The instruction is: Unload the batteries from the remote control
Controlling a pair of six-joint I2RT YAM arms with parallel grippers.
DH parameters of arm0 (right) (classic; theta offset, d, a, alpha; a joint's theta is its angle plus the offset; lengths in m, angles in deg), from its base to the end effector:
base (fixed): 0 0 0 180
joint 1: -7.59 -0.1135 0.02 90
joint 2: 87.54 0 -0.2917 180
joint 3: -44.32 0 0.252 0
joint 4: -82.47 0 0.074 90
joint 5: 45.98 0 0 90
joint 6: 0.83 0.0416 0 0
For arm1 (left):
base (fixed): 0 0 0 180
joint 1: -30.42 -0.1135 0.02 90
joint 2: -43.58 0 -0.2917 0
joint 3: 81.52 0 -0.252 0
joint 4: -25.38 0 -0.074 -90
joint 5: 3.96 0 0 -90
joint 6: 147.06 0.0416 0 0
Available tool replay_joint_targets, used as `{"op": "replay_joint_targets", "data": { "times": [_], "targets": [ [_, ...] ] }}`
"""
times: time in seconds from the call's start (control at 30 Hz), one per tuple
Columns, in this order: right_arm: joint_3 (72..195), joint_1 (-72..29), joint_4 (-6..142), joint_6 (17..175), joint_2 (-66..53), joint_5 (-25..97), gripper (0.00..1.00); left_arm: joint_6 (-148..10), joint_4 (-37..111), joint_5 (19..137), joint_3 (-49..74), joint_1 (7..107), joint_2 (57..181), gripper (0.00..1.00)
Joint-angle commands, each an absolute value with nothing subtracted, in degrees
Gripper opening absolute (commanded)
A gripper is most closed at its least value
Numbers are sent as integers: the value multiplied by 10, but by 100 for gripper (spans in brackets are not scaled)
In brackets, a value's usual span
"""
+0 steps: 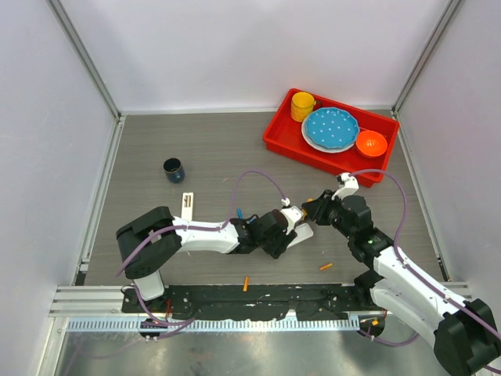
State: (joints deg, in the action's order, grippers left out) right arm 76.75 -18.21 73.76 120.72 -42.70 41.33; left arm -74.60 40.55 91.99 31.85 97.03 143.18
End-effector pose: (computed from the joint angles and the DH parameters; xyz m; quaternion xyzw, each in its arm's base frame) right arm 0.1496 0.0745 0.2234 0.0281 0.8241 0.2883 0.4868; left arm 0.1457 -0.3260 0.1780 0.3705 0.8562 -0.2031 0.2973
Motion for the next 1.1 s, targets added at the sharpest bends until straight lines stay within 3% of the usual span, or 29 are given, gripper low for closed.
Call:
{"op": "replay_joint_targets", "data": {
  "times": [0.0,1.07],
  "targets": [
    [771,-181,775,1212,-428,438,1,-757,401,876,321,974,1444,2],
    [755,-181,739,1178,-436,451,1,-759,416,881,315,974,1448,0]
  ]
}}
